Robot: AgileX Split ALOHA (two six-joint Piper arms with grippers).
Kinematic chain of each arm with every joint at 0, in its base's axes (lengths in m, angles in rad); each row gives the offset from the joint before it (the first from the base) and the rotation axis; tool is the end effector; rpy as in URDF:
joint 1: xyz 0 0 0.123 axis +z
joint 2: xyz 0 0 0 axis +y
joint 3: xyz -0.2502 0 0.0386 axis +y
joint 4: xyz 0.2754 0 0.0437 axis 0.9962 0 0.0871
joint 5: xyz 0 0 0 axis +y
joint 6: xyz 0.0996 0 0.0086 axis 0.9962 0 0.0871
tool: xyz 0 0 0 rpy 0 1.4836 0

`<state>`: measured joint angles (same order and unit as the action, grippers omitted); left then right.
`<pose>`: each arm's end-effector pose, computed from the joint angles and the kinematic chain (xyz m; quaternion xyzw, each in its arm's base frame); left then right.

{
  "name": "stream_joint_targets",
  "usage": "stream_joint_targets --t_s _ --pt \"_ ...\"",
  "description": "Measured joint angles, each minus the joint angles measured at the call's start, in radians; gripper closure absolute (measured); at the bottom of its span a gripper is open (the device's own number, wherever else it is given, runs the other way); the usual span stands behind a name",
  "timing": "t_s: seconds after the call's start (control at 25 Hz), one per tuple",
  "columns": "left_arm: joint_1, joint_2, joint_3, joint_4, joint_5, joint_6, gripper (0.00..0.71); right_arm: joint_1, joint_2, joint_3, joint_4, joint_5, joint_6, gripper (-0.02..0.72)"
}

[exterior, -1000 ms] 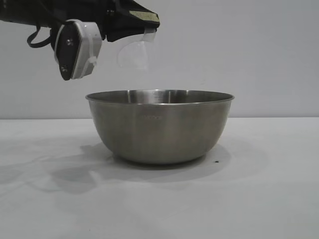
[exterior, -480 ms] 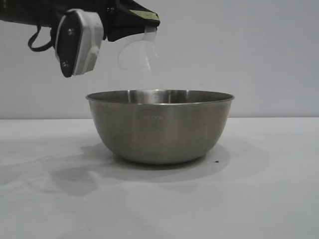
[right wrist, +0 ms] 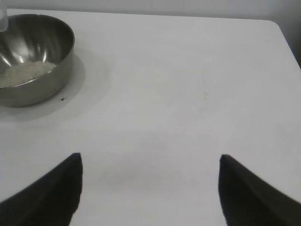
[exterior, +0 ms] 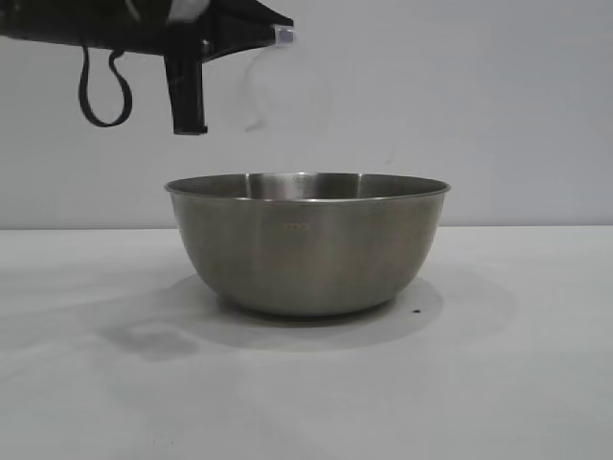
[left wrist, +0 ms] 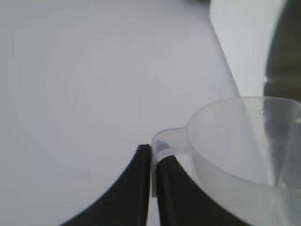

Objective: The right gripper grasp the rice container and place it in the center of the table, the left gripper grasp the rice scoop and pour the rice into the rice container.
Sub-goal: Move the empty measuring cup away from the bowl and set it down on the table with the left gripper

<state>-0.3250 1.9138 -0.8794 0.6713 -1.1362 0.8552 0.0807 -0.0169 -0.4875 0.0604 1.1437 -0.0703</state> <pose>0.3431 -0.1751 0.1384 0.5995 0.3226 0.1101 0.7241 0.0535 0.0098 0.2763 -0.0683 0.8700 0.0326 0.4872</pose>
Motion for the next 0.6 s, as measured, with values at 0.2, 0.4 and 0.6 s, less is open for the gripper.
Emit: stream_joint_targets --t_s 0.2,0.4,0.6 --pt "0.0 0.0 0.0 -0.25 0.0 -0.396 0.71 0.0 0.0 0.0 0.0 0.0 0.0 0.169" --pt "0.0 0.0 0.067 -0.486 0.0 -0.503 0.71 0.0 0.0 0.0 0.0 0.0 0.0 0.169" --pt "0.0 0.0 0.18 -0.717 0.0 -0.621 0.71 0.0 0.0 0.0 0.0 0.0 0.0 0.169"
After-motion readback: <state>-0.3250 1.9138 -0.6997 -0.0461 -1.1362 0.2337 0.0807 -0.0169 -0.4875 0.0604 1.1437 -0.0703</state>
